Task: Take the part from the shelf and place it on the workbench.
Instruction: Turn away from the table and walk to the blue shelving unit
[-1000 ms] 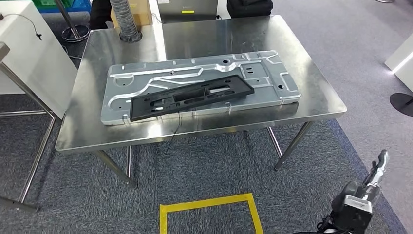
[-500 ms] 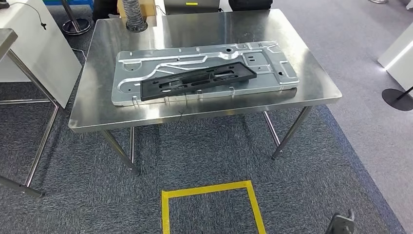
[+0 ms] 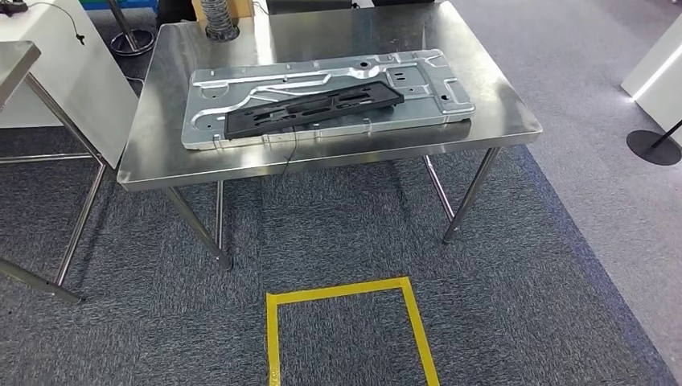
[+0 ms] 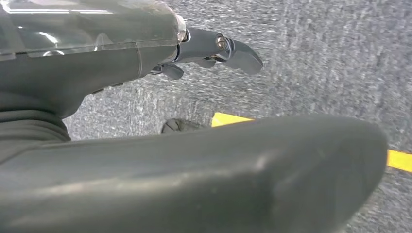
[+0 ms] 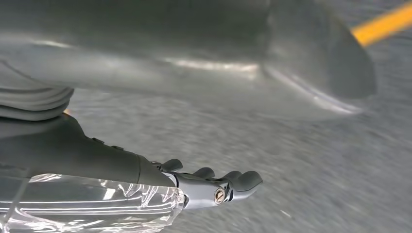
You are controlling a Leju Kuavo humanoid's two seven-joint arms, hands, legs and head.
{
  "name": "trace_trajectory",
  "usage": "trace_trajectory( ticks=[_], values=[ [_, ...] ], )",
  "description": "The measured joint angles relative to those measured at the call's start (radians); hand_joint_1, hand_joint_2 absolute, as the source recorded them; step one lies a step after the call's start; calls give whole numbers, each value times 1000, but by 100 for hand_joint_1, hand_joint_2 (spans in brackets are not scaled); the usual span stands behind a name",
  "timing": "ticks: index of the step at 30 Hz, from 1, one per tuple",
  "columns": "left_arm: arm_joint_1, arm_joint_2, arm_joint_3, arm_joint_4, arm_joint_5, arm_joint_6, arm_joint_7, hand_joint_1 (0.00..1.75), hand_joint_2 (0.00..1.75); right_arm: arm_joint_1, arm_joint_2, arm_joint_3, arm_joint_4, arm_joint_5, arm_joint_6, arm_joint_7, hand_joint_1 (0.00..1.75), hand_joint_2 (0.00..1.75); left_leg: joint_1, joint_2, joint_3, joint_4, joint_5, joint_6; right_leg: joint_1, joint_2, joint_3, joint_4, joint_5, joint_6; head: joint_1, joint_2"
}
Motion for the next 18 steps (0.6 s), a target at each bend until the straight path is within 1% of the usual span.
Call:
trace_trajectory(
  ticks=[1,2,3,4,5,6,7,8,9,10,11,12,13,14,15,16,17,18],
  values=[
    [-3,0,0,-1,-2,0,-1,0,0,0,1,5,10,12,6,19,0,0,-2,0,50,-73,-11,4,1,0,-11,7,8,4,0,0],
    [-5,0,0,-1,-4,0,-1,0,0,-1,2,9,17,19,8,30,0,0,-4,0,83,-127,-26,10,1,0,-18,11,17,9,0,0],
    [-5,1,1,-2,-6,0,-2,0,0,-2,3,13,24,24,10,35,0,0,-8,0,95,-156,-35,16,0,-1,-23,12,27,15,0,0],
    [-4,1,1,-2,-6,0,-2,0,0,-2,4,16,30,27,10,39,0,0,-9,0,90,-161,-30,23,-2,-1,-26,10,39,21,0,0],
    [-2,0,2,-2,-7,0,-2,0,0,-2,5,19,36,28,11,42,0,0,-9,3,81,-162,-19,29,-5,1,-31,12,39,27,0,0],
    [0,0,3,-2,-7,0,-2,0,0,-1,6,21,40,31,13,44,0,0,-9,5,70,-163,-7,36,-7,2,-39,23,20,34,0,0],
    [1,0,4,-2,-7,0,-2,0,0,1,6,23,45,33,18,46,0,0,-7,7,56,-164,8,42,-9,4,-52,54,-22,40,0,0],
    [0,1,5,-2,-7,0,-3,0,0,1,6,26,48,37,25,48,0,0,-6,9,40,-164,21,46,-13,6,-66,102,-79,45,0,0],
    [0,1,6,-2,-8,0,-4,0,0,1,7,30,51,41,33,49,0,0,-6,9,23,-164,34,48,-15,6,-79,163,-135,49,0,0],
    [0,1,7,-2,-8,-1,-5,0,0,1,7,33,52,44,42,48,0,0,-6,9,5,-163,48,48,-17,6,-87,225,-173,52,0,0],
    [1,1,8,-2,-9,-1,-6,0,0,0,8,36,54,46,49,45,0,0,-6,9,-13,-161,61,46,-19,6,-86,270,-182,54,0,0],
    [0,0,9,-2,-10,-1,-6,0,0,-1,9,38,55,47,56,41,0,0,-5,10,-32,-158,74,44,-21,6,-72,292,-167,55,0,0],
    [0,0,9,-2,-11,-1,-7,0,0,-2,9,40,55,47,62,36,0,0,-4,10,-51,-153,86,41,-22,6,-43,281,-137,56,0,0],
    [0,0,9,-2,-13,-1,-8,0,0,-3,9,42,55,48,66,32,0,0,-3,10,-70,-148,96,37,-23,7,4,237,-109,56,0,0],
    [0,-1,9,-2,-14,-1,-8,0,0,-5,9,44,55,48,70,28,0,0,-2,10,-85,-141,105,32,-23,8,66,167,-100,55,0,0],
    [0,-1,9,-2,-15,-1,-8,0,0,-7,9,45,55,48,73,25,0,0,-2,10,-98,-136,114,26,-21,9,127,84,-111,52,0,0],
    [-1,-2,9,-2,-16,0,-8,0,0,-10,9,45,55,48,75,22,0,0,-2,10,-106,-132,123,20,-19,10,172,17,-129,47,0,0],
    [-1,-2,9,-2,-17,0,-9,0,0,-12,9,45,55,48,76,21,0,0,-2,10,-111,-131,134,14,-15,10,196,-25,-145,41,0,0]
  ],
)
